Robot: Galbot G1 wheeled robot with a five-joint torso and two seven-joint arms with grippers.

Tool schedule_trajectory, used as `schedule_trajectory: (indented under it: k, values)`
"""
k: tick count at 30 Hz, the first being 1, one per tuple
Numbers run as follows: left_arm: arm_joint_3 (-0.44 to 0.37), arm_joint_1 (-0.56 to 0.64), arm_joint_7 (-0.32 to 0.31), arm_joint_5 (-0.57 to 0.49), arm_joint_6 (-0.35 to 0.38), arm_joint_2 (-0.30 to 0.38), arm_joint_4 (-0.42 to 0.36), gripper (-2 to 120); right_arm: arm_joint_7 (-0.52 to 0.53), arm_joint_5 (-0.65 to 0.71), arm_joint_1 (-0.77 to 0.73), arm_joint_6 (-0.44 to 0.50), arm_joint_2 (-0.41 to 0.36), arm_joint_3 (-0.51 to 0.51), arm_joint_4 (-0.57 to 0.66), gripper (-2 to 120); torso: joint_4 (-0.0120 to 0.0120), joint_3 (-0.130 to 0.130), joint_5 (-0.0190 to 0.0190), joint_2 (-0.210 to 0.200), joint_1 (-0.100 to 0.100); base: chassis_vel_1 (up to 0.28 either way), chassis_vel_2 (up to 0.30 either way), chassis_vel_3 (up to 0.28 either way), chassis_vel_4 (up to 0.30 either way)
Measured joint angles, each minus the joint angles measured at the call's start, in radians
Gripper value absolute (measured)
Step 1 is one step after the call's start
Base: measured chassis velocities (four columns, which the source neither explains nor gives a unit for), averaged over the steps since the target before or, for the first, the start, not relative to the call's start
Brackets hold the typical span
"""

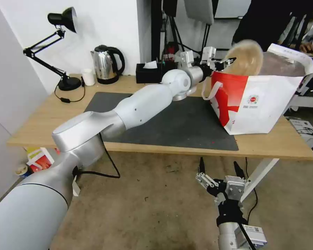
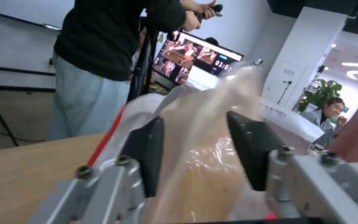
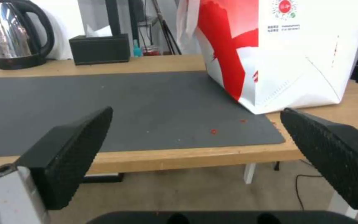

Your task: Pick up the trash from the table and place it into the takeout bag.

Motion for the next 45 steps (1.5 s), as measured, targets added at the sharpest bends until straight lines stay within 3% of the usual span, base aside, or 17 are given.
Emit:
schedule_trajectory:
  k: [3,7,15,26,30,31,34,35,36,39,40,43,45]
  values:
    - [0.011,-0.001,-0.013,-0.003,-0.005,0.009,-0.012,59,0.0,0.0,0.0,0.0,0.0,0.0,0.0,100,-0.0001,0.0,0.0,0.0,0.0,0.0,0.0,0.0,0.0]
    - [0.013,-0.007,-0.014,-0.005,-0.005,0.009,-0.009,67,0.0,0.0,0.0,0.0,0.0,0.0,0.0,100,-0.0001,0.0,0.0,0.0,0.0,0.0,0.0,0.0,0.0]
    - [0.013,-0.001,-0.039,-0.005,-0.017,0.029,-0.035,98,0.0,0.0,0.0,0.0,0.0,0.0,0.0,100,-0.0002,0.0,0.0,0.0,0.0,0.0,0.0,0.0,0.0]
    - [-0.03,-0.019,-0.062,0.002,-0.036,0.098,-0.109,100,0.0,0.0,0.0,0.0,0.0,0.0,0.0,100,-0.0005,0.0,0.0,0.0,0.0,0.0,0.0,0.0,0.0]
    - [-0.079,-0.017,-0.083,0.075,-0.064,0.257,-0.256,100,0.0,0.0,0.0,0.0,0.0,0.0,0.0,100,-0.0001,0.0,-0.0003,0.0,0.0,0.0,0.0,0.0,0.0]
    - [-0.079,-0.017,-0.083,0.075,-0.064,0.257,-0.256,100,0.0,0.0,0.0,0.0,0.0,0.0,0.0,100,-0.0001,0.0,-0.0003,0.0,0.0,0.0,0.0,0.0,0.0]
    - [-0.145,0.02,-0.093,0.128,-0.073,0.402,-0.392,100,0.0,0.0,0.0,0.0,0.0,0.0,0.0,100,0.0003,0.0,-0.0009,0.0,0.0,0.0,0.0,0.0,0.0]
    - [-0.184,0.044,-0.094,0.152,-0.073,0.466,-0.454,100,0.0,0.0,0.0,0.0,0.0,0.0,0.0,100,-0.0006,0.0,-0.0004,0.0,0.0,0.0,0.0,0.0,0.0]
    - [-0.184,0.044,-0.094,0.152,-0.073,0.466,-0.454,100,0.0,0.0,0.0,0.0,0.0,0.0,0.0,100,-0.0006,0.0,-0.0004,0.0,0.0,0.0,0.0,0.0,0.0]
    - [-0.343,0.176,-0.088,0.222,-0.046,0.687,-0.67,100,0.0,0.0,0.0,0.0,0.0,0.0,0.0,100,-0.0003,0.0,-0.0007,0.0,0.0,0.0,0.0,0.0,0.0]
    - [-0.343,0.176,-0.088,0.222,-0.046,0.687,-0.67,100,0.0,0.0,0.0,0.0,0.0,0.0,0.0,100,-0.0003,0.0,-0.0007,0.0,0.0,0.0,0.0,0.0,0.0]
    - [-0.587,0.426,-0.067,0.292,-0.025,0.874,-0.863,100,0.0,0.0,0.0,0.0,0.0,0.0,0.0,100,0.0011,0.0,-0.0016,0.0,0.0,0.0,0.0,0.0,0.0]
    - [-0.616,0.453,-0.063,0.3,-0.025,0.887,-0.876,100,0.0,0.0,0.0,0.0,0.0,0.0,0.0,100,0.0009,0.0,-0.0015,0.0,0.0,0.0,0.0,0.0,0.0]
